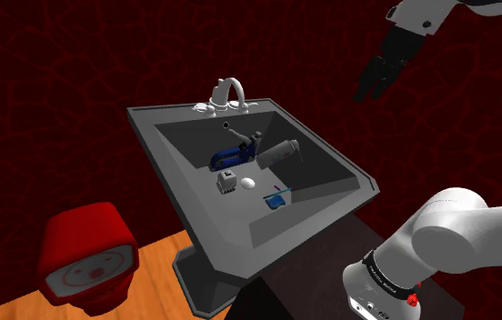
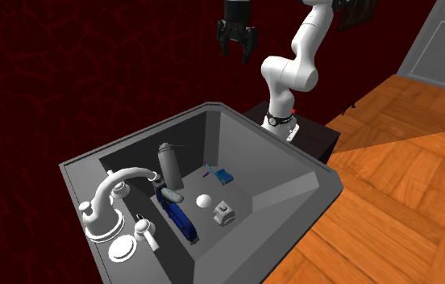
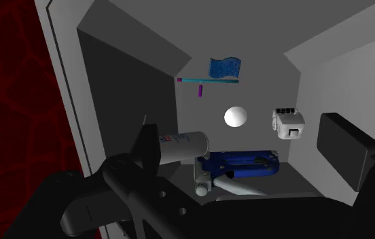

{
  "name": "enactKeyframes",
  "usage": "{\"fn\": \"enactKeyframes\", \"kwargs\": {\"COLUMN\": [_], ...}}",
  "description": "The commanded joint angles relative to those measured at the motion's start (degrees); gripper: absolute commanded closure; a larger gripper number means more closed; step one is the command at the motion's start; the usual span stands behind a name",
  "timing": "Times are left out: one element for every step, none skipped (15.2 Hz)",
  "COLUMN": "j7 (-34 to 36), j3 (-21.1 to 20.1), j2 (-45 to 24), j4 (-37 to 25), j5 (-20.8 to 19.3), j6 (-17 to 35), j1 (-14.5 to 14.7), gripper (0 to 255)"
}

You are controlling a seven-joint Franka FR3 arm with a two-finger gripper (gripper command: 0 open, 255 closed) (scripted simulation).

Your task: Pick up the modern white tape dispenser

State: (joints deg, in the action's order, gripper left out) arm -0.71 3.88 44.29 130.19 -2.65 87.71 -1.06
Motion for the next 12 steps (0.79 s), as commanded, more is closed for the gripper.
{"fn": "enactKeyframes", "kwargs": {"j7": [0.0,0.3,0.7,1.0,1.3,1.7,2.0,2.3,2.6,2.9,3.2,3.5], "j3": [0.0,-0.3,-0.7,-1.0,-1.3,-1.7,-2.0,-2.4,-2.7,-3.1,-3.4,-3.8], "j2": [0.0,-0.6,-1.3,-2.0,-2.8,-3.8,-4.8,-5.8,-7.0,-8.2,-9.5,-10.9], "j4": [0.0,1.3,2.5,3.6,4.6,5.6,6.5,7.4,8.1,8.8,9.4,10.0], "j5": [0.0,0.3,0.5,0.8,1.0,1.2,1.5,1.7,1.9,2.1,2.3,2.5], "j6": [0.0,1.9,3.7,5.6,7.5,9.4,11.4,13.3,15.2,17.2,19.1,21.0], "j1": [0.0,0.2,0.5,0.7,1.0,1.2,1.5,1.7,2.0,2.2,2.5,2.7], "gripper": [0,0,0,0,0,0,0,0,0,0,0,0]}}
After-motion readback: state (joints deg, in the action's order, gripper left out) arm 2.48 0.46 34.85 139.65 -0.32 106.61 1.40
